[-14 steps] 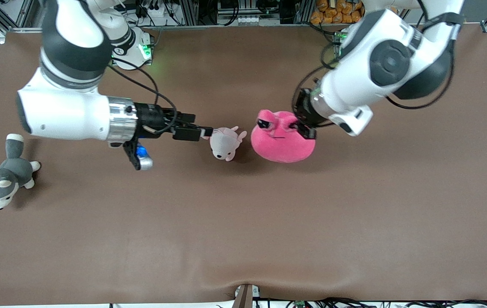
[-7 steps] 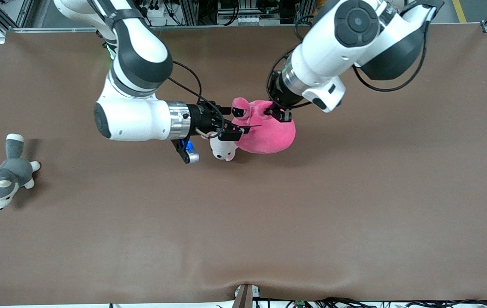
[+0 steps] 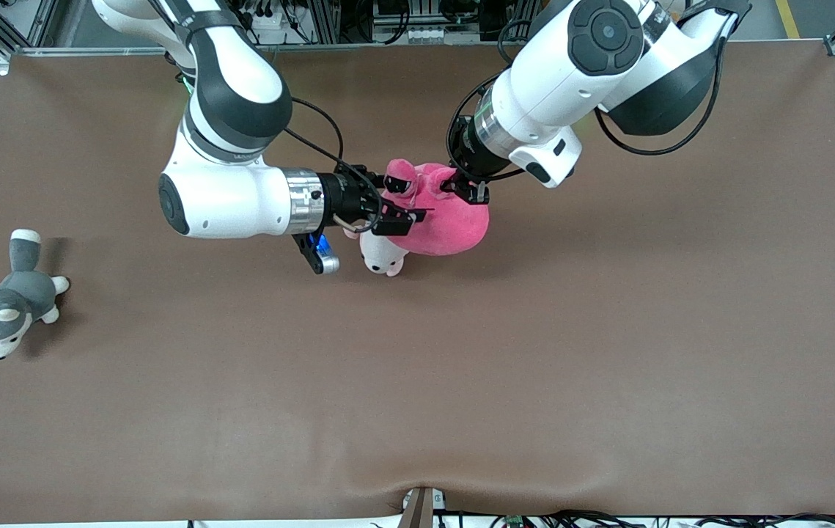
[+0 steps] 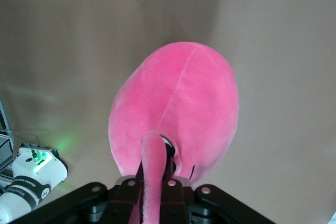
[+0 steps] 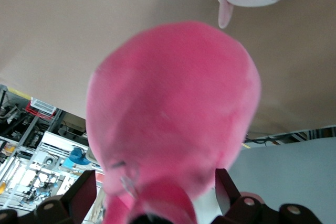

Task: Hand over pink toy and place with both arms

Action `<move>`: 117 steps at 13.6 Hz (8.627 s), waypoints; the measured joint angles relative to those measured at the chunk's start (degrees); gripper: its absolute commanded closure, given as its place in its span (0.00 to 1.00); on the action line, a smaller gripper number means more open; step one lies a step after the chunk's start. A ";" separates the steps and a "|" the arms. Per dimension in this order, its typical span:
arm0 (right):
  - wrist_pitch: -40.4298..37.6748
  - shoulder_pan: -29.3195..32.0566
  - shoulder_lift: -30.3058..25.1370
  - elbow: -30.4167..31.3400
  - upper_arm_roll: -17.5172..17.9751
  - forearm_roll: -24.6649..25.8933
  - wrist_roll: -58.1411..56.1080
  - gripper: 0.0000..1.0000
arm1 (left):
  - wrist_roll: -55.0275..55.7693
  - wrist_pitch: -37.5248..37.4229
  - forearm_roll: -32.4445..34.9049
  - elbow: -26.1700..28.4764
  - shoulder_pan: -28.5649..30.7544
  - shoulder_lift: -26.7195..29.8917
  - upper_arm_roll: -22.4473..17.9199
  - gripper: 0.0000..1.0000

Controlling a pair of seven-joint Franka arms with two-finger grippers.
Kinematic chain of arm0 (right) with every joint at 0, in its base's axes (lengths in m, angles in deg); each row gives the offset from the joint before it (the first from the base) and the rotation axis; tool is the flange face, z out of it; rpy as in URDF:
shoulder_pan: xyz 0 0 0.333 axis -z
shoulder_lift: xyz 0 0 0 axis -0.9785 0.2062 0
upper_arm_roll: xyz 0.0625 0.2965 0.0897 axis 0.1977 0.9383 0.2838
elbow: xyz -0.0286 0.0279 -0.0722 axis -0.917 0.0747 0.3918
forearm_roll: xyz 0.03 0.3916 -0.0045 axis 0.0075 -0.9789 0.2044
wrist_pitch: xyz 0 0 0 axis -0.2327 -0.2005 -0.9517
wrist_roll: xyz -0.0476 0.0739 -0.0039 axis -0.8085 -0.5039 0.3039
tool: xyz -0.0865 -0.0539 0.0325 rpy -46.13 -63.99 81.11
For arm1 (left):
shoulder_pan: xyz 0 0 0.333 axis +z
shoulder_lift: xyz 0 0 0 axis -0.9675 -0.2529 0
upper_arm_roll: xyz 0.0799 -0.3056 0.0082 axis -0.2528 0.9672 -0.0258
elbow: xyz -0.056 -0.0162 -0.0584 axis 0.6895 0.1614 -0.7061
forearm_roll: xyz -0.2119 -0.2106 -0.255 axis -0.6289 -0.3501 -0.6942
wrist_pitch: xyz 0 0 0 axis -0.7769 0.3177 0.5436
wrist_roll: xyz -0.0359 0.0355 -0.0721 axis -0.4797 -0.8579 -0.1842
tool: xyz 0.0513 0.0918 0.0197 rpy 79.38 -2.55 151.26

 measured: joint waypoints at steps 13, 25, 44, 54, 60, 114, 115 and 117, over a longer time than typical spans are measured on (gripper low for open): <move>-4.33 1.10 -1.31 0.06 -0.50 -0.18 0.04 1.00 | 0.00 0.50 -0.06 -0.11 -0.06 -0.01 0.06 1.00; -16.77 14.47 -3.30 -1.10 -1.36 0.13 -6.43 1.00 | -9.86 -2.24 -0.06 -1.48 7.24 1.64 -0.42 0.00; -28.82 46.60 13.74 1.94 -1.64 23.15 -57.26 1.00 | -90.49 -13.75 19.93 -1.52 20.93 4.44 -1.56 0.00; -24.21 48.77 14.87 -1.26 -0.98 28.80 -62.37 0.00 | -114.37 -14.34 22.38 -1.52 24.62 6.47 -2.25 0.00; -20.58 42.79 10.25 -8.83 0.23 40.10 -67.33 0.00 | -123.38 -14.30 19.17 4.03 23.73 12.13 -7.96 0.00; -20.12 31.36 -24.29 1.95 -0.20 56.54 -56.10 0.00 | -133.18 -12.53 17.80 12.68 21.94 22.89 -15.03 0.00; -20.12 31.36 -24.29 1.88 -0.20 56.54 -56.10 0.00 | -133.21 -12.53 17.80 12.33 21.94 22.71 -15.03 0.00; -20.12 31.36 -24.29 1.84 -0.19 56.54 -56.10 0.00 | -133.23 -12.54 17.80 12.00 21.94 22.58 -15.01 0.00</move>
